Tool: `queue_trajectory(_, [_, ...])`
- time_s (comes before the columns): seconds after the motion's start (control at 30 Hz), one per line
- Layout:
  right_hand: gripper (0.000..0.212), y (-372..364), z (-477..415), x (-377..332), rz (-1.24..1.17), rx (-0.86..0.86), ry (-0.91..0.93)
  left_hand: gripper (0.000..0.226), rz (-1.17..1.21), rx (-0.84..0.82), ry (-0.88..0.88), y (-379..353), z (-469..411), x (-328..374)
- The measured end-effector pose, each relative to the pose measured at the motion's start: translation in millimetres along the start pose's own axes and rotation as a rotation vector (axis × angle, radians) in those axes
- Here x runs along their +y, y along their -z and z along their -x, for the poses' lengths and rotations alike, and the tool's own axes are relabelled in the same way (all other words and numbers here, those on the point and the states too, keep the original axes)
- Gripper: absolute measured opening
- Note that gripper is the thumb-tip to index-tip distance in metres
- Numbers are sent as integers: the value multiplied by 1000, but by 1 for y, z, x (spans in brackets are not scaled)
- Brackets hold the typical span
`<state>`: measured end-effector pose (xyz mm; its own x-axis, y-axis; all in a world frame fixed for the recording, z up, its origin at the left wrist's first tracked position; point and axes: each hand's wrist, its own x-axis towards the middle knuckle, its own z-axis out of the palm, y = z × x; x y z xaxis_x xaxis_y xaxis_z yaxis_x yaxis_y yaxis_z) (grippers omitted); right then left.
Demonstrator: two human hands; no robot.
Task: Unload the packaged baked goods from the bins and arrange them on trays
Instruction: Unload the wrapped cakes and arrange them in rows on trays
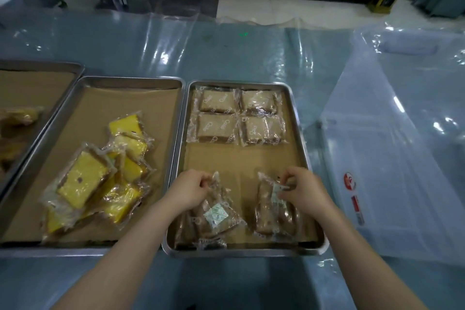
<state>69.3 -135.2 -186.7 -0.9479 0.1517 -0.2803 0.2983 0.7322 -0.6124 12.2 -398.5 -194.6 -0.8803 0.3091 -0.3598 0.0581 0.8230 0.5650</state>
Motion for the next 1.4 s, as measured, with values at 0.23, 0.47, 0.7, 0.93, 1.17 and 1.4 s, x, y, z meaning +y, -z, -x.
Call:
queue_trajectory(0.23, [39,36,-11,-38,-155,600,211,28,579,248,-89,32,-12,1])
queue_trajectory(0.47, [13,-15,-26,-25,14,146,280,45,321,277,-28,17,-30,-17])
queue_trajectory(0.7, [33,-24,-50,6,103,256,238,51,6,238,-238,-5,-13,0])
queue_trajectory(0.93, [56,-46,-49,23,406,29,176,67,-462,-41,-128,-57,-13,-2])
queue_trajectory(1.17, [56,-57,-36,24,434,46,125,76,-470,-29,-97,-62,-35,2])
queue_trajectory(1.4, [60,-47,-43,10,305,26,143,70,-6,207,-202,-45,-15,-8])
